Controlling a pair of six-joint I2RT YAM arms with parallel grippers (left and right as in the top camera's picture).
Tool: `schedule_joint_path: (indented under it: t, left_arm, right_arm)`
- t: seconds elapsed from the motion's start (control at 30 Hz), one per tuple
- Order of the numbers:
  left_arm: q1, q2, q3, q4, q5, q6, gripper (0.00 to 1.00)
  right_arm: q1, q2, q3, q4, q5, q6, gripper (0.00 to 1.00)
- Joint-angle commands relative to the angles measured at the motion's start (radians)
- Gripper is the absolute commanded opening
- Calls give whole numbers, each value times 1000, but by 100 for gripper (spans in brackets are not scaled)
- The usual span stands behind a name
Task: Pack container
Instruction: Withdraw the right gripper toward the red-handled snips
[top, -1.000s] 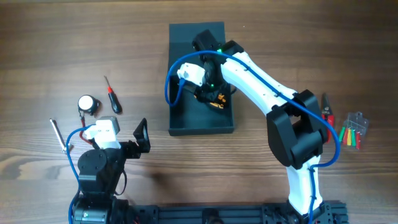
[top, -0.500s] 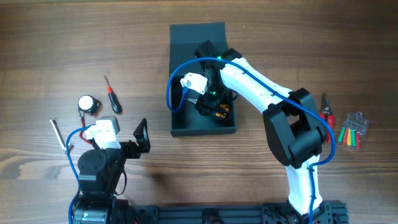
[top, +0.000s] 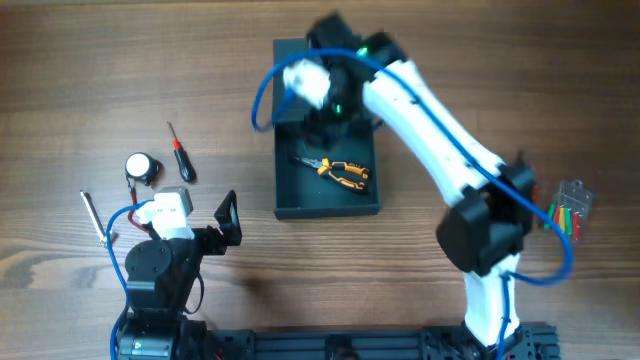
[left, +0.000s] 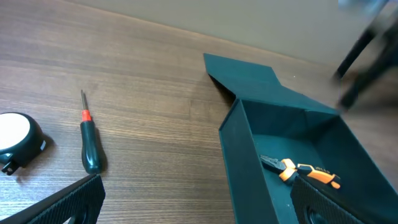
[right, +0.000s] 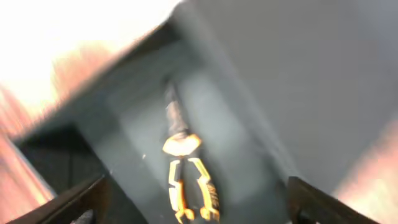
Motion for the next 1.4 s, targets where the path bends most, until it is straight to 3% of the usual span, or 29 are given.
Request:
schedule_joint_path:
  t: [0.0,0.1,0.2,0.3,0.5,0.6,0.93,1.37]
  left_arm:
    - [5,2,21,2,-6,-13,100]
    - [5,2,21,2,-6,-13,100]
    - [5,2,21,2,-6,-13,100]
    - [5,2,21,2,-6,-13,100]
    - [5,2,21,2,-6,-13,100]
    - [5,2,21,2,-6,-13,100]
    - [5,2,21,2,-6,-13,100]
    - [5,2,21,2,-6,-13,100]
  right_arm:
    - [-94,-195,204,-60,322,409,99]
    - [-245,-298,224,-138,338,608,100]
    - [-411,-352,224,-247,339,682,100]
    - [-576,-357,217,-359,346,682,100]
    - [-750,-358,-9,-344,263,589,100]
    - [-798,-358,-198,-269,263,525,100]
    - [-840,-358,-735,93,217,529,100]
    - [-840,-358,-1099,501,182,529,100]
